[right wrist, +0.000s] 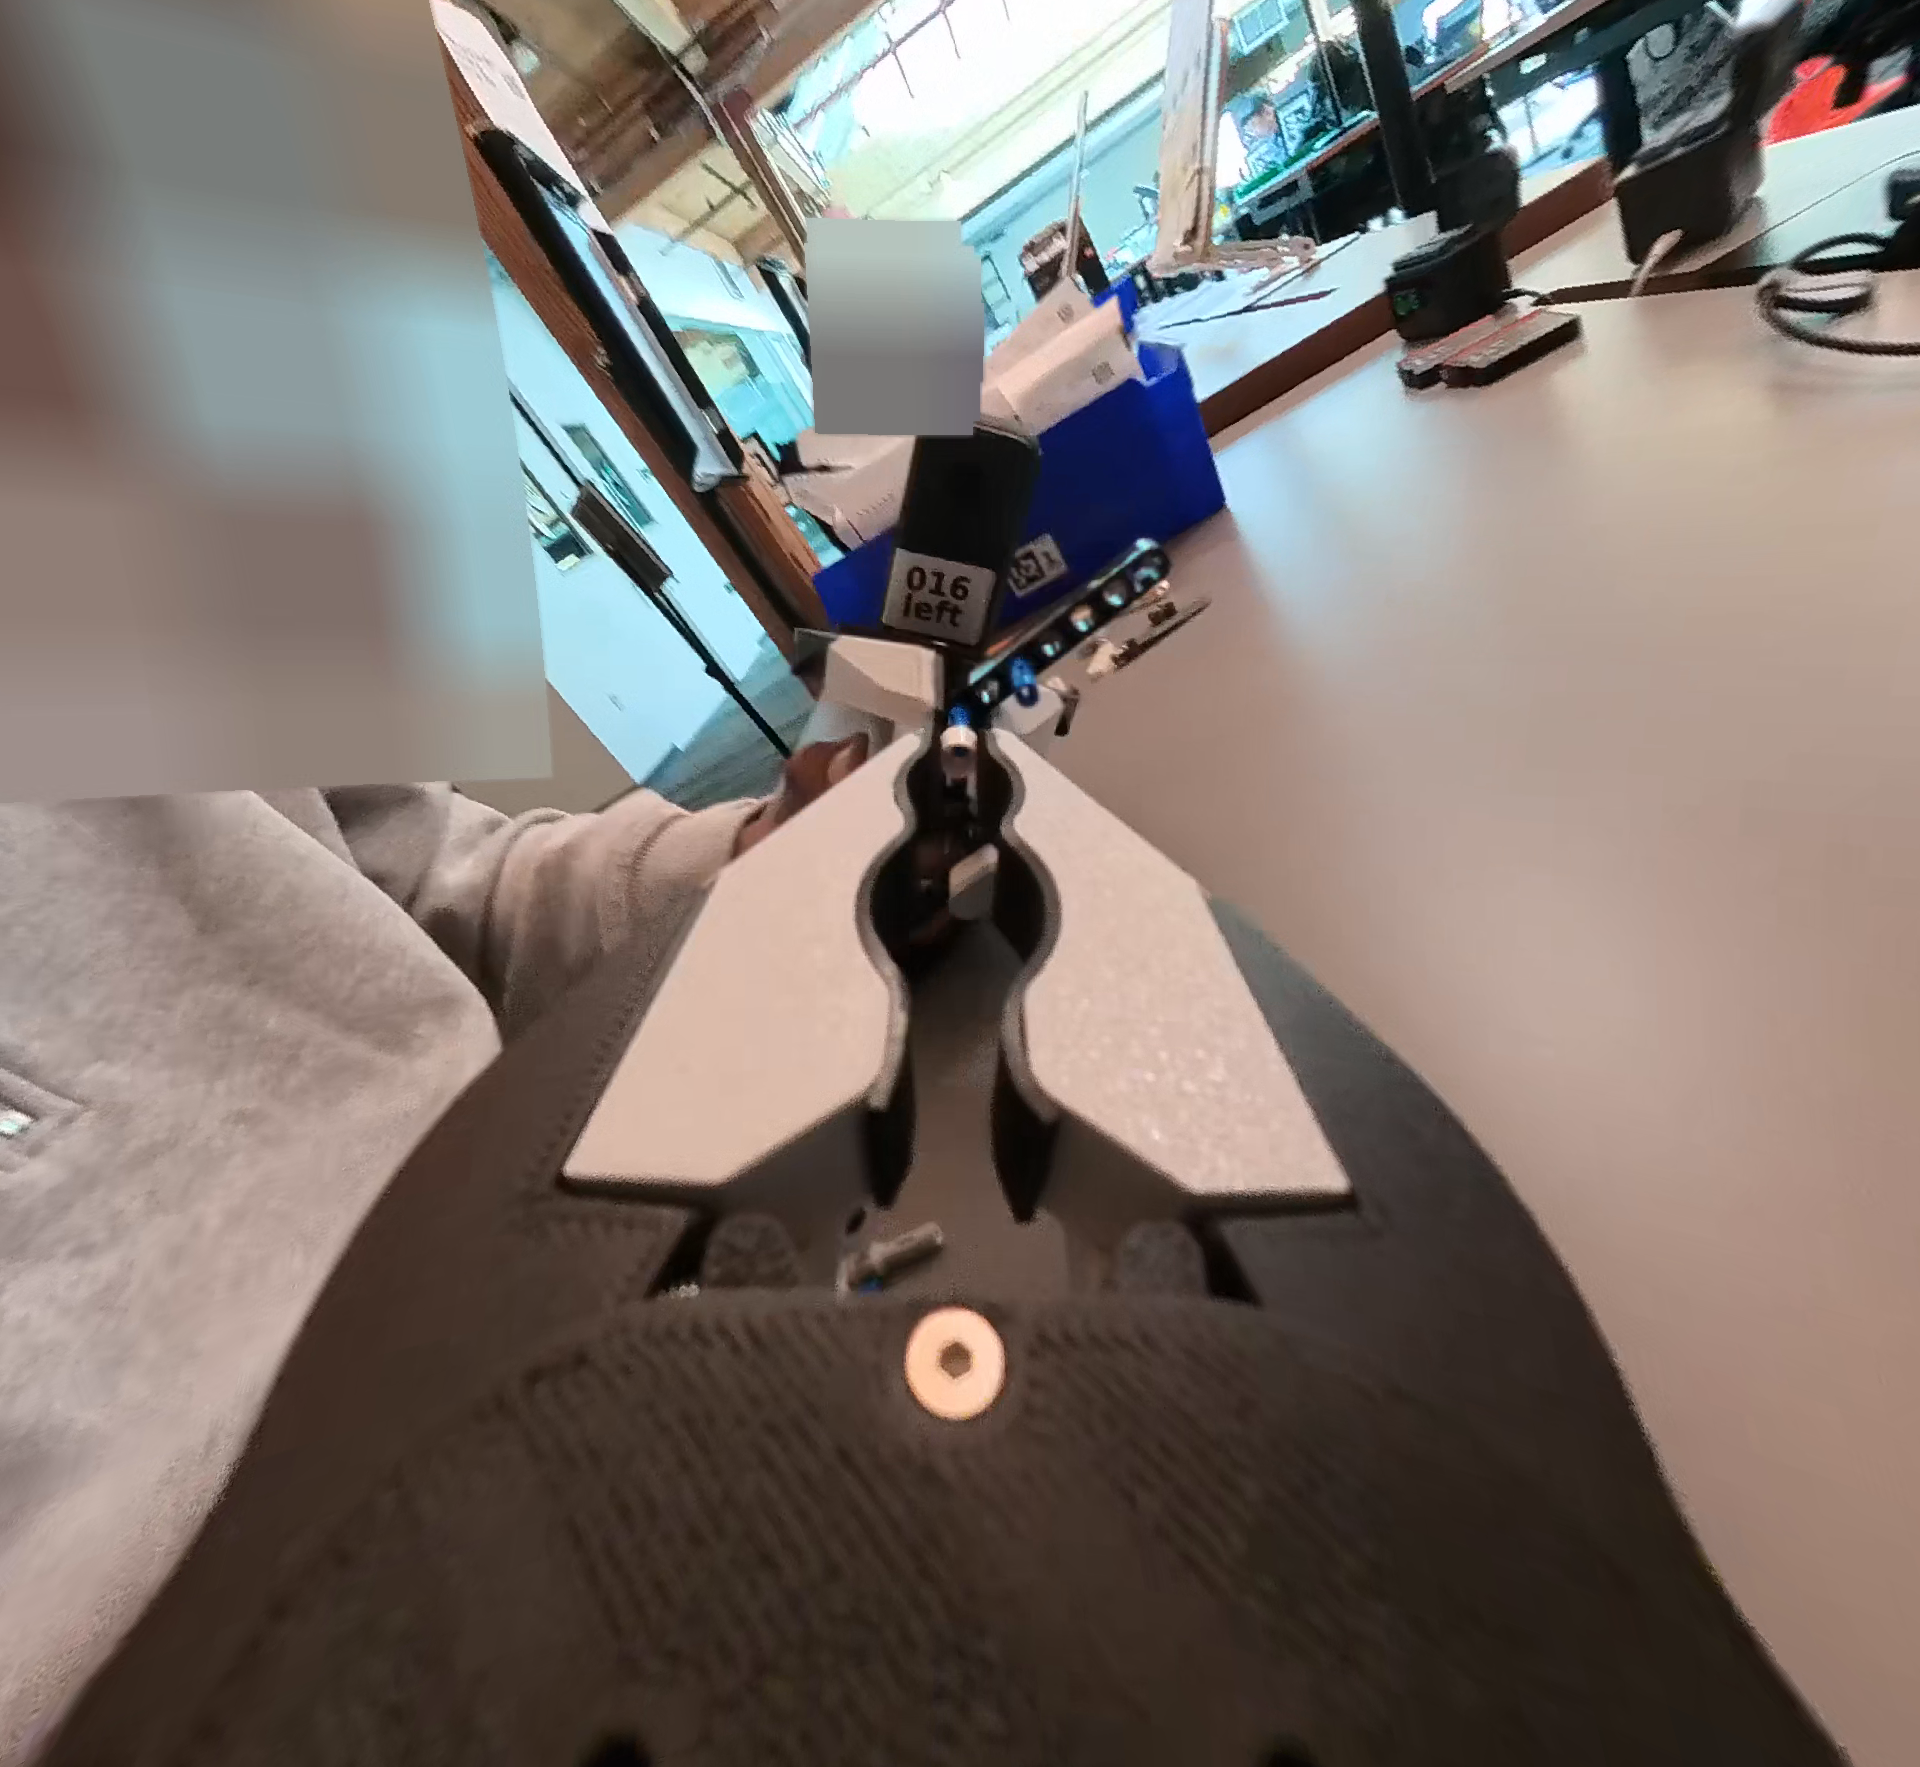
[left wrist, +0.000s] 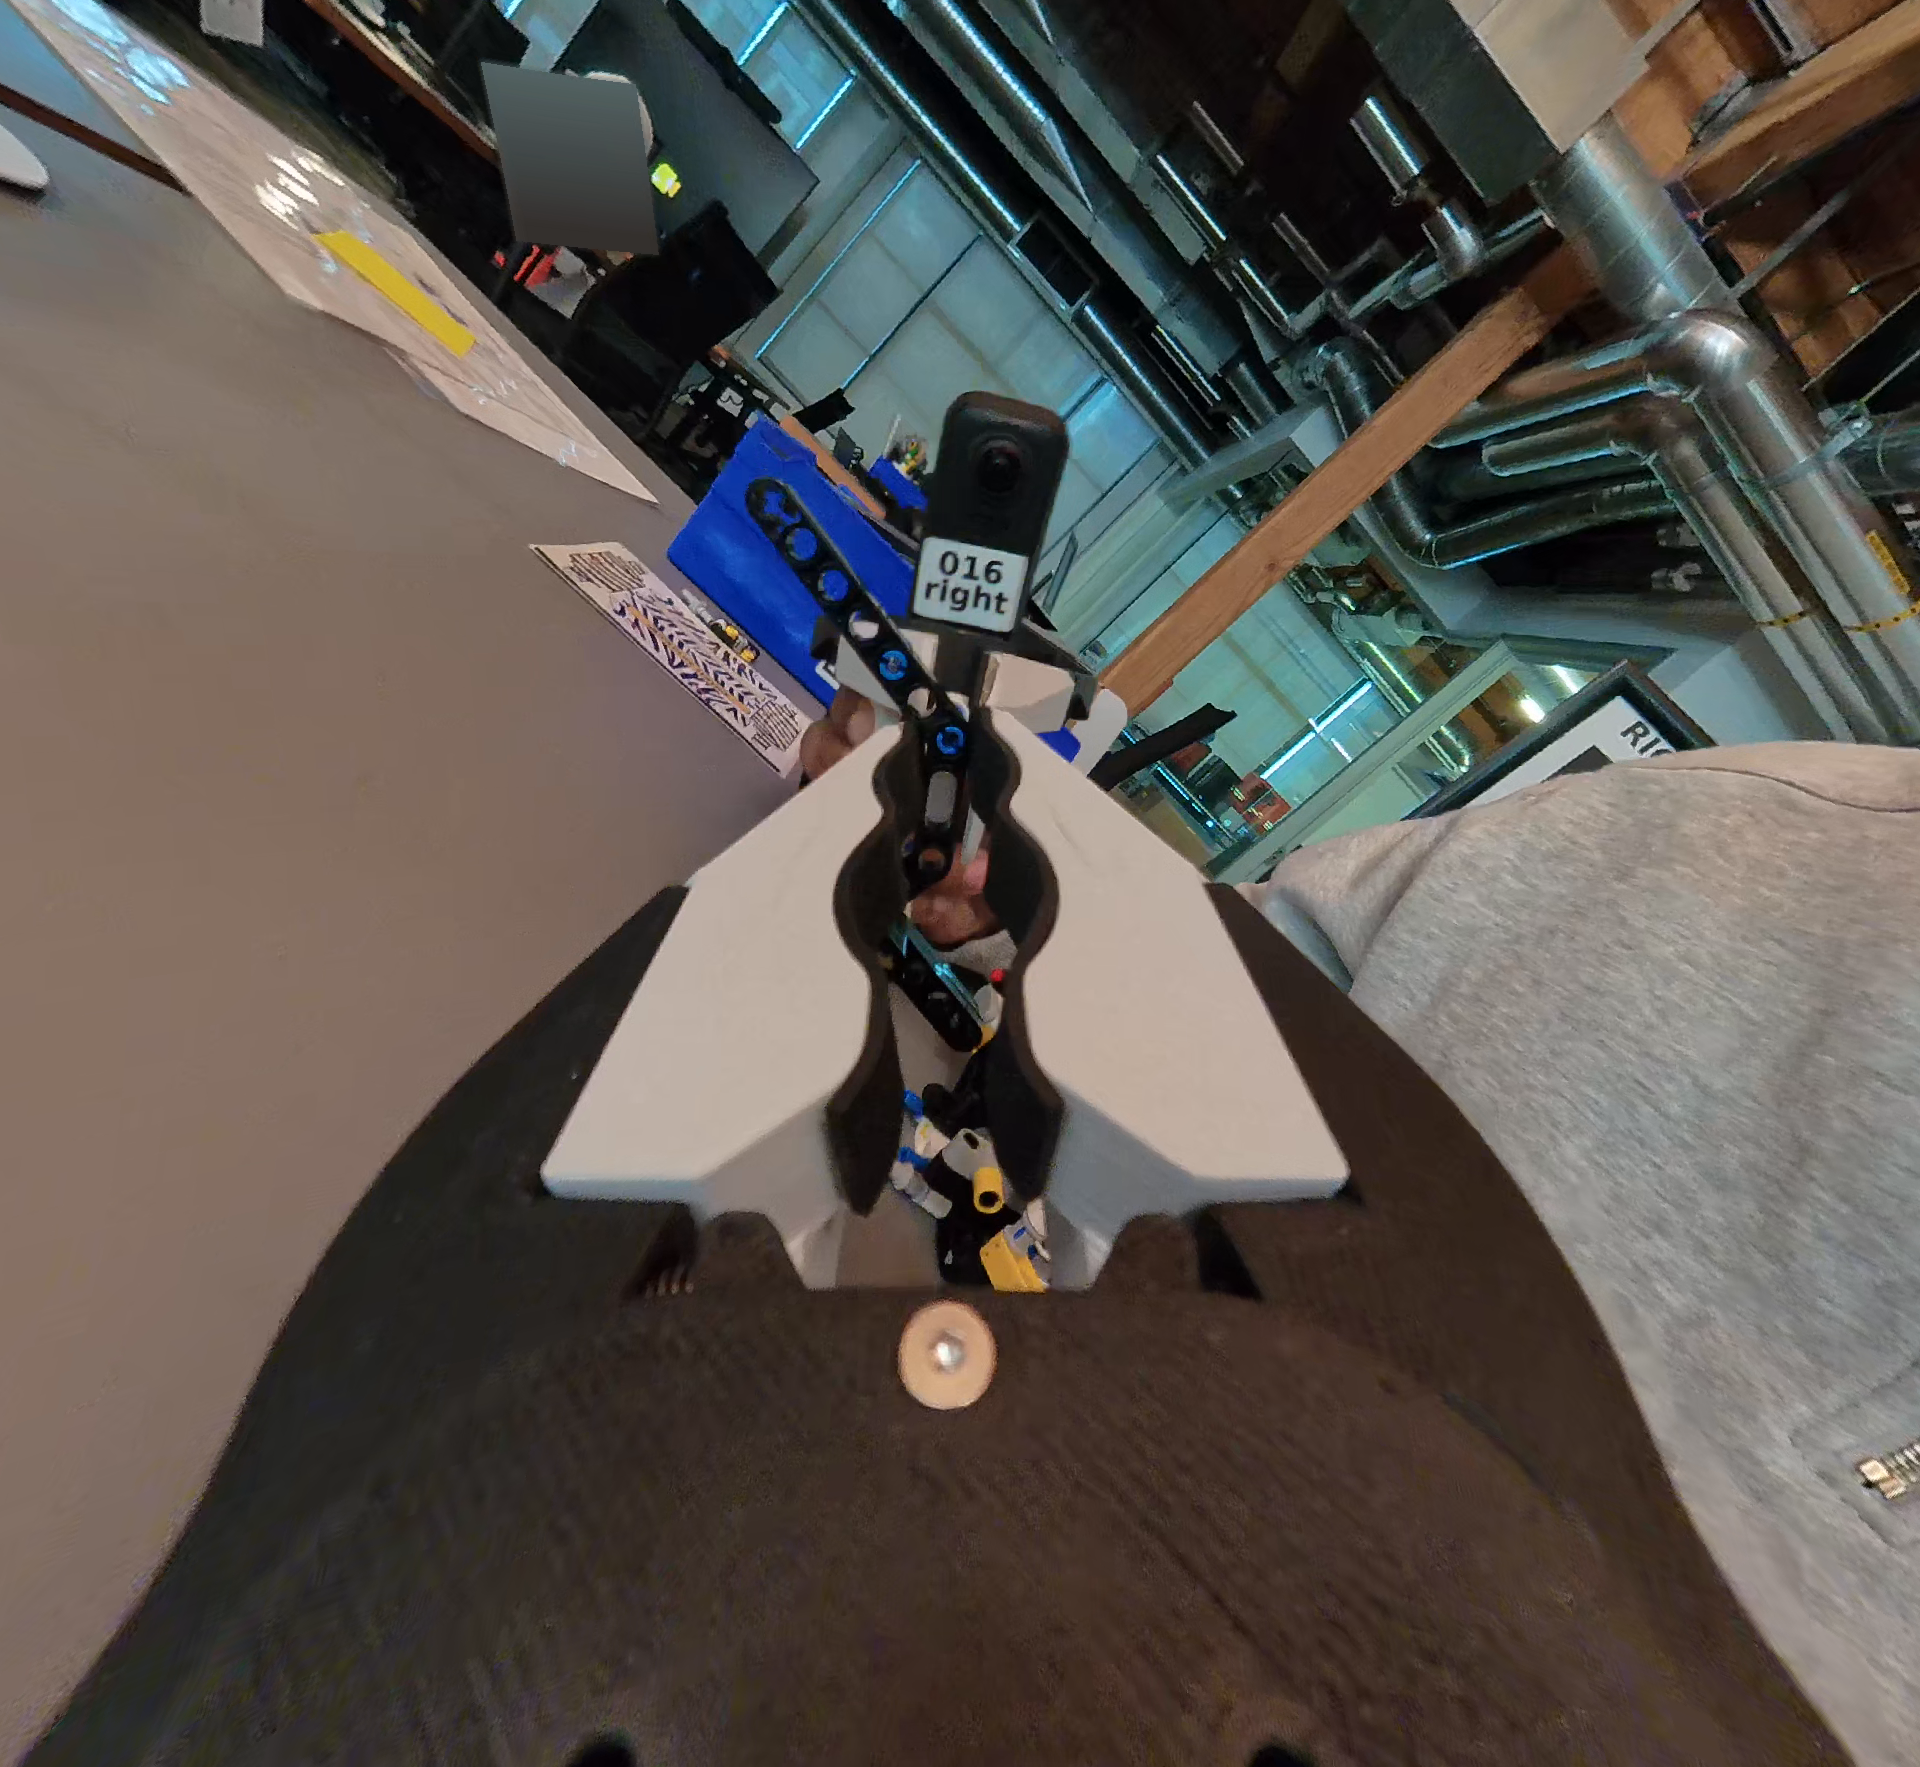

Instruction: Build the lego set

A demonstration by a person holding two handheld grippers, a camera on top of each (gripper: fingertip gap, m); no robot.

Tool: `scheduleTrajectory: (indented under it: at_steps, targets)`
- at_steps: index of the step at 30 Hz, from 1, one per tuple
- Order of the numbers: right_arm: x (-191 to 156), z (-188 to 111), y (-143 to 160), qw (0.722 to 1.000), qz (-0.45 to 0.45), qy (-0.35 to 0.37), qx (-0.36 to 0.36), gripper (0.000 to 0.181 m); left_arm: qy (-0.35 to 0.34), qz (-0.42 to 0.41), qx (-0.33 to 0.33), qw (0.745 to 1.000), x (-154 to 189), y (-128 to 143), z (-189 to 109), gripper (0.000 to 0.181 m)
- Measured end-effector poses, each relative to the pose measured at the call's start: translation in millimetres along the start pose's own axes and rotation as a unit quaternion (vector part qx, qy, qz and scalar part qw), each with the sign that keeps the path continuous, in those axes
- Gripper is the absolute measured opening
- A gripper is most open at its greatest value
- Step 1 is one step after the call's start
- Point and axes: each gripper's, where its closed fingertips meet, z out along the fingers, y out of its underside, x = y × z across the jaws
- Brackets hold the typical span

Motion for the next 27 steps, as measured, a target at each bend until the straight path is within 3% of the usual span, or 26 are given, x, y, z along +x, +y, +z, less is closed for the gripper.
scheduleTrajectory:
  at_steps: [9,23,27]
  targets:
    - [0.2,-1.6,2.0,1.000,-0.001,0.001,-0.010,0.005,0.002,-0.007,-0.011,1.000,-0.8,2.8,1.7,0.008]
    - [5.7,-3.7,3.0,0.985,0.162,-0.058,0.015,0.005,-0.021,0.006,-0.015,1.000,-5.6,4.1,3.6,0.008]
    - [6.2,-3.5,3.2,0.984,0.169,-0.059,0.014,0.005,-0.026,0.008,-0.015,1.000,-6.4,4.3,3.6,0.008]
